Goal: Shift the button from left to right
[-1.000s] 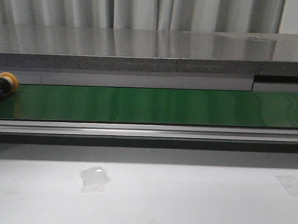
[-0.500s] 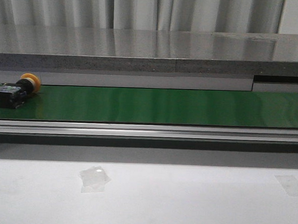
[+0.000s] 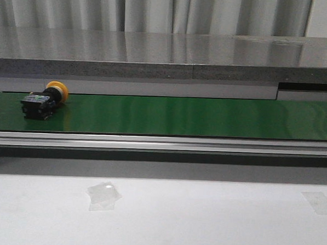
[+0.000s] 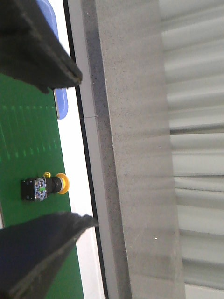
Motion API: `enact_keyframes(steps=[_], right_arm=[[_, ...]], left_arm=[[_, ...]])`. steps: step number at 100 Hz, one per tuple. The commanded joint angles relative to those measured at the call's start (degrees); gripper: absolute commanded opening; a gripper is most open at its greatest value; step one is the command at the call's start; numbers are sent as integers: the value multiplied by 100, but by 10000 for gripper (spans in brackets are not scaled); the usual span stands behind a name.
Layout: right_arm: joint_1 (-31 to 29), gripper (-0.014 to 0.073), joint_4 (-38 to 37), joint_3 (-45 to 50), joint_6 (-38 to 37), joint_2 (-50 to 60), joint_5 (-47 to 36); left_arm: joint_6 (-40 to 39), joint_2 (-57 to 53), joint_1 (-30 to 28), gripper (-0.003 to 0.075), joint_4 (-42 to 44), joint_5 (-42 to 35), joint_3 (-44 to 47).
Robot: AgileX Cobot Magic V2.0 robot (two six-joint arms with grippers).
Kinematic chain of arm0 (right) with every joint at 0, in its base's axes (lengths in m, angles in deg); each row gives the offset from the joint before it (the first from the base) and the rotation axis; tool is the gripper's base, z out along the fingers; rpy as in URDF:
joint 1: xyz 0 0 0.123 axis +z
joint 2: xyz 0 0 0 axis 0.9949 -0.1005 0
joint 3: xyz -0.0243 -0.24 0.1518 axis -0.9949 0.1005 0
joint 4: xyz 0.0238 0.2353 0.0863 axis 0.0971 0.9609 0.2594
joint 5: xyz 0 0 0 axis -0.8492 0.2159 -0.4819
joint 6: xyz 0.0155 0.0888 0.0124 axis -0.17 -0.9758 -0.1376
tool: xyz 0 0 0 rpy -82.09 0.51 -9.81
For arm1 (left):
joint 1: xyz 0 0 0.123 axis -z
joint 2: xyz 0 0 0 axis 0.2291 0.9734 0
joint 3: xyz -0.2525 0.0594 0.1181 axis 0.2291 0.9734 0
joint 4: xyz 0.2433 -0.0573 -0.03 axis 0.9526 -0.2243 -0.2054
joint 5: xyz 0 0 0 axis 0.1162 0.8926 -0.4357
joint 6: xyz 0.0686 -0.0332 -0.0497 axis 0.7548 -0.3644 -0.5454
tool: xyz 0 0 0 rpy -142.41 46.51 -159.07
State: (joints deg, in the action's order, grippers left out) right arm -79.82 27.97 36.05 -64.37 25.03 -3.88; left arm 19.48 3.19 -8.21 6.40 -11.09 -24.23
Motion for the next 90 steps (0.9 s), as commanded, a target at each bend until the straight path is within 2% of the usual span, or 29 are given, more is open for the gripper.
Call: enact_keyframes(steps=[1,34,44,56,90], right_arm=[[0,-68,-75,-93,9,103,-500],[0,-68,-75,-93,9,103,-500],[0,-68,-75,-93,9,103,-500],[0,-68,-75,-93,9,103,-500],[0,-68,-75,-93,9,103,-763]], left_arm=[[6,-282,26,534,-92,-340,-39],[6,-509,26,533,-92,-351,23],[6,-509,26,498,-92,-351,23],[6,-509,26,389,-92,-351,23],[6,-509,26,13,-92,-351,23]])
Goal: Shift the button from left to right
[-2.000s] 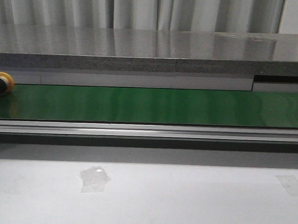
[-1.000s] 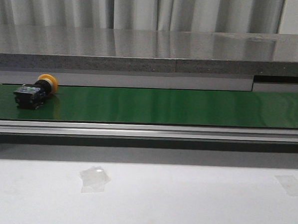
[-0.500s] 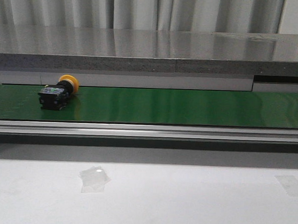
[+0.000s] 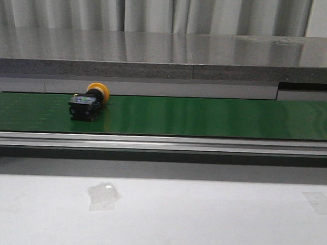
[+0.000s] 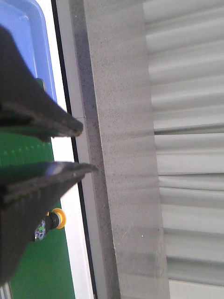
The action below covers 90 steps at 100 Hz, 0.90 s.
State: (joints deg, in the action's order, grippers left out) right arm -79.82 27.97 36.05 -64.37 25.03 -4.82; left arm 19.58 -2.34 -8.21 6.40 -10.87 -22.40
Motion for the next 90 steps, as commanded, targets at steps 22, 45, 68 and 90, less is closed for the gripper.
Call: enact_keyframes(steps=[22,45,68,90], right_arm=[[0,-68,-75,-104,9,98,-1005],[0,-68,-71,-850,9,-183,-30],[0,-68,-71,-2271,9,-1518,1609],[0,-68,-71,-3450,9,-2982,2840]], left_arm=[[-4,44,26,-20,-78,-372,-160],[-4,44,26,-20,-78,-372,-160],[-4,44,26,-20,-78,-372,-160],[-4,44,26,-20,-78,-372,-160]])
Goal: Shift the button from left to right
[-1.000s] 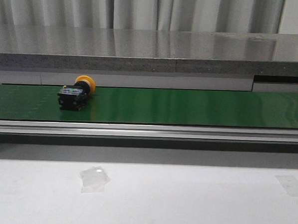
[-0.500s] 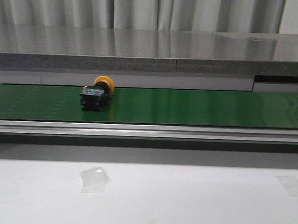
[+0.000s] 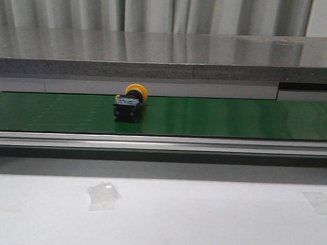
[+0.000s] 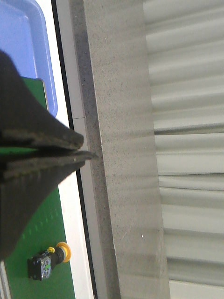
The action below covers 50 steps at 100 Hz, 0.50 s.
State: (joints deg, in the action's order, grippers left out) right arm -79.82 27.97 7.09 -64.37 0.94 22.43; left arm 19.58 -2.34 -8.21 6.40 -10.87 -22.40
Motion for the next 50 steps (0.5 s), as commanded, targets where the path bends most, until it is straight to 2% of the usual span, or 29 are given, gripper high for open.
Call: enact_keyframes(steps=[1,24,50], right_arm=[[0,-68,-71,-618,9,-657,138],[0,-68,196,-1269,9,-1693,372],[0,-65,384,-1305,9,-1992,309]], left_arm=[[-4,44,26,-20,-78,-372,-160],[-4,44,26,-20,-78,-372,-160],[-4,44,26,-20,-78,-372,-160]])
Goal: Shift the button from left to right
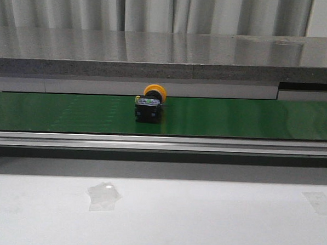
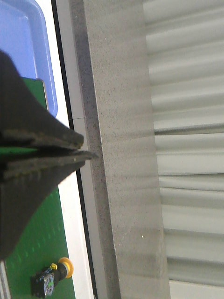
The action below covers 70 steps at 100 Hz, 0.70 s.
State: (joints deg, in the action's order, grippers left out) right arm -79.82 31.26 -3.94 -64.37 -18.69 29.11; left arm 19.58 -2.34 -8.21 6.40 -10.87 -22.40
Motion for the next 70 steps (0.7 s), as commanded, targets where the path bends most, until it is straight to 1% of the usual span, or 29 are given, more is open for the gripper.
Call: enact_keyframes(steps=[1,10,15,20,25,27,32,34,39,46,51,70], right_arm=[[0,-65,54,-202,9,-29,-359],[0,-57,54,-202,9,-29,-354],[0,-18,54,-202,9,-29,-349],[0,49,54,-202,9,-29,-343],[0,160,54,-202,9,-29,-343],[0,192,54,-202,9,-29,-343],[0,330,54,-202,9,-29,-337],[0,365,54,-202,9,-29,-337],[0,489,44,-202,9,-29,-342],[0,592,56,-202,9,-29,-347],[0,619,109,-202,9,-29,-347],[0,612,186,-219,9,-34,-361]], left_arm=[[-4,44,26,-20,-78,-372,-160],[-4,44,26,-20,-78,-372,-160],[-4,44,26,-20,-78,-372,-160],[-4,44,26,-20,-78,-372,-160],[-4,44,26,-20,-78,-372,-160],[-4,44,26,-20,-78,-372,-160],[-4,44,26,-20,-78,-372,-160],[-4,44,26,-20,-78,-372,-160],[-4,44,26,-20,-78,-372,-160],[-4,44,26,-20,-78,-372,-160],[-4,44,26,-20,-78,-372,-160],[-4,44,26,-20,-78,-372,-160]])
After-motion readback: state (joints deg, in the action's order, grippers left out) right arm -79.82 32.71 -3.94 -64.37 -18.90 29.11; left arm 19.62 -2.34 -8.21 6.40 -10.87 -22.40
